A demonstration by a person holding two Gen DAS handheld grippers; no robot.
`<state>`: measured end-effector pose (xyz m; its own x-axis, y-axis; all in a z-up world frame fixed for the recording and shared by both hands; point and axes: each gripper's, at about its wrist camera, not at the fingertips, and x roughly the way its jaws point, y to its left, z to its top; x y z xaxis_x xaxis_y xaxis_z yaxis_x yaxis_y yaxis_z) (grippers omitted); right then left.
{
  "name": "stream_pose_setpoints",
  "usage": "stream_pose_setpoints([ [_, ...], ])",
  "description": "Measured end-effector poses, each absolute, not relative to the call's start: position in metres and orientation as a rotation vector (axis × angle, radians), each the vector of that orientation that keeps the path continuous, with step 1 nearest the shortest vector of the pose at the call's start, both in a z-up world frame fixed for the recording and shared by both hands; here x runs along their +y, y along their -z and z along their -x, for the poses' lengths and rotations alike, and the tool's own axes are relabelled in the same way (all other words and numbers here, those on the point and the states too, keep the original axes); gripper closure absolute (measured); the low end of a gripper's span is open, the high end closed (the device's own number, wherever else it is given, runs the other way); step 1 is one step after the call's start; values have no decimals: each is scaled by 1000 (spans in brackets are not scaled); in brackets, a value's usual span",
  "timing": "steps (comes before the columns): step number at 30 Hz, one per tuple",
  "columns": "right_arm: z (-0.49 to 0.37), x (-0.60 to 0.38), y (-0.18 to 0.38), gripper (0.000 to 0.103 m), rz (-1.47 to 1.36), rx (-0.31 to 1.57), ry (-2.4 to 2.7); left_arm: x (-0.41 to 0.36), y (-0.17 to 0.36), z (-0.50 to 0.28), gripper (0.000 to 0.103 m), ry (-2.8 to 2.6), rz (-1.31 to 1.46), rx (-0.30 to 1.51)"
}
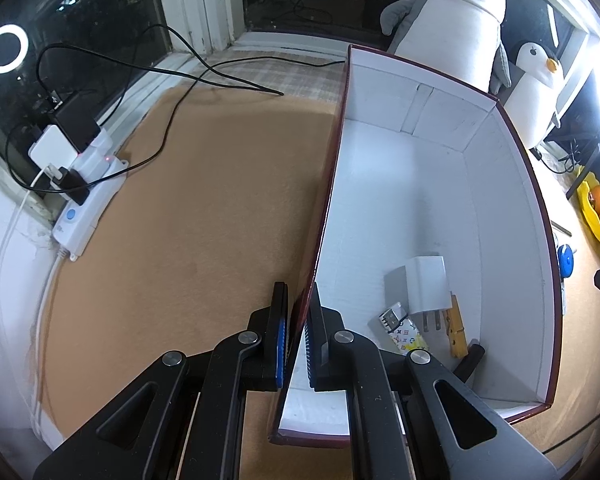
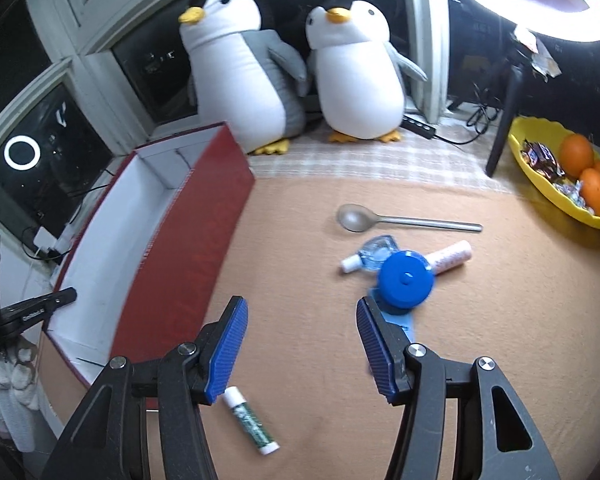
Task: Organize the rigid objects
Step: 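Move the right tool to the blue tape measure and grasp it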
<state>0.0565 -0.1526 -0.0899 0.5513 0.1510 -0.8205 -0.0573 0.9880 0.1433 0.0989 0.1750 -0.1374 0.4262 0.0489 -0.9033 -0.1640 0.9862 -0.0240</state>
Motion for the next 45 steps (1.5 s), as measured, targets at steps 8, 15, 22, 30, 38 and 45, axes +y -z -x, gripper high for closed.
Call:
stream_pose_setpoints([
  [8,-70,-183,111,50,-110,1016,-70,172,139,-101,96,-151,105,1142],
  [15,-87,-200,132,50,-105,1056,-41,171,143,-103,93,-168,101,1160],
  [22,-105,-206,146,50,-104,1089,-30,170,145,-106,91,-180,102,1167],
  [30,-116,-208,157,50,-85,1124,-6,172,146,-107,91,-182,106,1171],
  [38,-121,-199,163,51,-8,1151,8,173,146,-106,91,-181,110,1170],
  [45,-123,-198,163,57,11,1162,6,173,147,-106,91,-177,114,1169],
])
